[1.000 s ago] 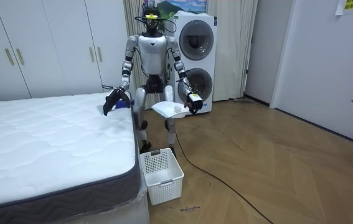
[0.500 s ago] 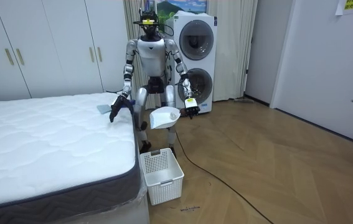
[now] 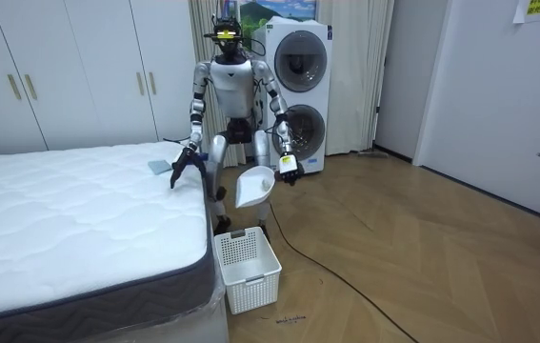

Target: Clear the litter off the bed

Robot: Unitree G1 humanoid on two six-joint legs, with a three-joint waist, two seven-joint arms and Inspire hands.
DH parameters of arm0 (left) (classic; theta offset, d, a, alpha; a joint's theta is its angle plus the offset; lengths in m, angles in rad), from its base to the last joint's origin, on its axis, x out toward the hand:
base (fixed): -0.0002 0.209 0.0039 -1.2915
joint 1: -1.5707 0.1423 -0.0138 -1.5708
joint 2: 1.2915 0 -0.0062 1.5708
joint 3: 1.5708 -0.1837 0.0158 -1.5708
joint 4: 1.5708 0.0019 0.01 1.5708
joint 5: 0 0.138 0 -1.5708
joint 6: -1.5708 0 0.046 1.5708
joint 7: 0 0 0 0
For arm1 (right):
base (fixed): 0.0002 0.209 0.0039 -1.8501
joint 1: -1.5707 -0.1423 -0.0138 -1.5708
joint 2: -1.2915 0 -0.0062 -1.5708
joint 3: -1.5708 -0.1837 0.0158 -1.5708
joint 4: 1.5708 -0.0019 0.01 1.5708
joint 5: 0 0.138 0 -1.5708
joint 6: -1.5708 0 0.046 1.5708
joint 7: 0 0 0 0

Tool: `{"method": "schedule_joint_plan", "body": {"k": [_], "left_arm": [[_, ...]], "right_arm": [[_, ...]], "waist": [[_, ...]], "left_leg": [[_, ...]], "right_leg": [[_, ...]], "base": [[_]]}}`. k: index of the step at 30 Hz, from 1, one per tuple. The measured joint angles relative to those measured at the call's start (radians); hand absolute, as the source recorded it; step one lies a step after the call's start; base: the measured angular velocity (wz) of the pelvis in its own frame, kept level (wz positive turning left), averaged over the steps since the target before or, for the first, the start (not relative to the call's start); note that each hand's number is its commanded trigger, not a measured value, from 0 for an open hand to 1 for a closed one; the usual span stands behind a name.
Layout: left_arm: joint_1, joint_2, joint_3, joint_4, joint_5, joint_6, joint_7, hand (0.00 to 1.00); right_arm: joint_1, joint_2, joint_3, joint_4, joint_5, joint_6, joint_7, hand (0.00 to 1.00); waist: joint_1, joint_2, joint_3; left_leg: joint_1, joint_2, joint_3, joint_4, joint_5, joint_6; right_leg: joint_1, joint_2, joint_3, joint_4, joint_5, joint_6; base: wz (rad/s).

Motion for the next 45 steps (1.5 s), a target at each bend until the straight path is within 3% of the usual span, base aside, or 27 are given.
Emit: {"method": "schedule_joint_plan", "body": {"k": [7,15,22,24,29,35,40,45], "left_arm": [[-0.002,0.007,0.0,-0.005,0.003,0.01,-0.108,1.0],[-0.002,0.053,0.013,-0.035,0.088,0.038,-0.228,1.0],[-0.008,0.082,0.033,-0.06,0.14,0.038,-0.255,1.0],[-0.008,0.114,0.052,-0.085,0.162,0.038,-0.27,1.0],[-0.012,0.162,0.063,-0.119,0.218,0.042,-0.295,1.0],[-0.017,0.173,0.069,-0.2,0.273,0.045,-0.303,1.0],[-0.058,0.198,0.069,-0.237,0.288,0.043,-0.301,1.0],[-0.065,0.26,0.074,-0.274,0.285,0.034,-0.267,1.0]], "right_arm": [[0.001,0.001,-0.003,0.003,-0.005,0.022,-0.006,0.0],[0.019,0.001,-0.003,-0.036,-0.009,0.063,-0.019,0.0],[0.019,-0.001,-0.009,-0.036,-0.009,0.064,-0.032,0.0],[0.02,-0.004,-0.014,-0.038,-0.011,0.065,-0.032,0.0],[0.021,-0.004,-0.013,-0.041,-0.011,0.077,-0.032,0.0],[0.04,-0.015,-0.015,-0.083,-0.011,0.082,-0.032,0.0],[0.042,-0.016,-0.013,-0.084,-0.011,0.078,-0.032,0.0],[0.052,-0.026,-0.014,-0.093,0.018,0.072,-0.034,0.0]], "waist": [[-0.001,0.006,-0.0037],[0.008,0.007,-0.0046],[0.031,0.022,-0.015],[0.031,0.024,-0.0166],[0.03,0.03,-0.0202],[0.045,0.056,-0.0294],[0.057,0.085,-0.0275],[0.055,0.096,-0.0265]], "left_leg": [[0.006,0.001,-0.001,-0.003,0.003,0.003],[0.001,0.001,0.001,0.009,0.004,0.005],[-0.021,0.003,0.003,0.036,0.004,0.006],[-0.035,0.004,0.007,0.053,0.003,0.006],[-0.035,0.012,0.021,0.073,0.003,0.01],[-0.038,0.017,0.022,0.084,-0.002,0.017],[-0.044,0.017,0.025,0.086,0.0,0.02],[-0.043,0.019,0.052,0.086,-0.001,0.025]], "right_leg": [[0.012,0.004,0.0,-0.008,-0.002,0.0],[0.013,0.007,0.004,-0.003,-0.006,0.002],[-0.017,0.001,0.017,0.039,-0.018,-0.004],[-0.038,0.001,0.035,0.069,-0.03,-0.007],[-0.049,0.004,0.058,0.096,-0.032,-0.009],[-0.055,0.004,0.061,0.101,-0.032,-0.003],[-0.055,-0.001,0.061,0.107,-0.031,-0.001],[-0.059,-0.009,0.061,0.115,-0.042,-0.003]], "base": [[0.02],[0.03],[0.0],[0.0],[-0.08],[-0.01],[0.02],[0.05]]}}
